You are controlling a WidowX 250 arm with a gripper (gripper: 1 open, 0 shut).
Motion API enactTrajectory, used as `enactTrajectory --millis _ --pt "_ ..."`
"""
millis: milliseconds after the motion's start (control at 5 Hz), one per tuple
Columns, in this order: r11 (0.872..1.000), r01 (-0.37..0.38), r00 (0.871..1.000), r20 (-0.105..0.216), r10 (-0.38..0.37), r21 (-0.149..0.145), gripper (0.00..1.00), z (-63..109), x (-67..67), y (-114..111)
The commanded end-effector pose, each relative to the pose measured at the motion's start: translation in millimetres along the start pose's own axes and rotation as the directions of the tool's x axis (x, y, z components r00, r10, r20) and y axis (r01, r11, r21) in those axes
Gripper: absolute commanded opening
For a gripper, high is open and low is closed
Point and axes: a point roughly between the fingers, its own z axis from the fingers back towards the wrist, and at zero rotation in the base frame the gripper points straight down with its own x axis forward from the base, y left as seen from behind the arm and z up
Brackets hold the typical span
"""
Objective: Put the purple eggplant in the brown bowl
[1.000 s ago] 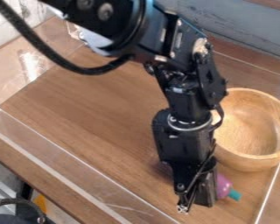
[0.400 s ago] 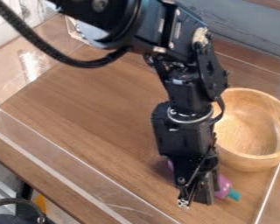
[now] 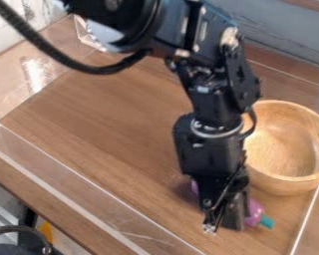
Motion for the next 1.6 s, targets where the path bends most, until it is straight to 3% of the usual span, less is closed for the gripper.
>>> enactTrajectory --millis 0,1400 --pt "0.999 -0.001 1.000 -0.024 0.000 -0.050 0.00 15.6 -6.6 -8.9" --pt "0.999 -0.016 1.000 -0.013 0.016 -0.027 0.00 22.4 -12.2 -7.5"
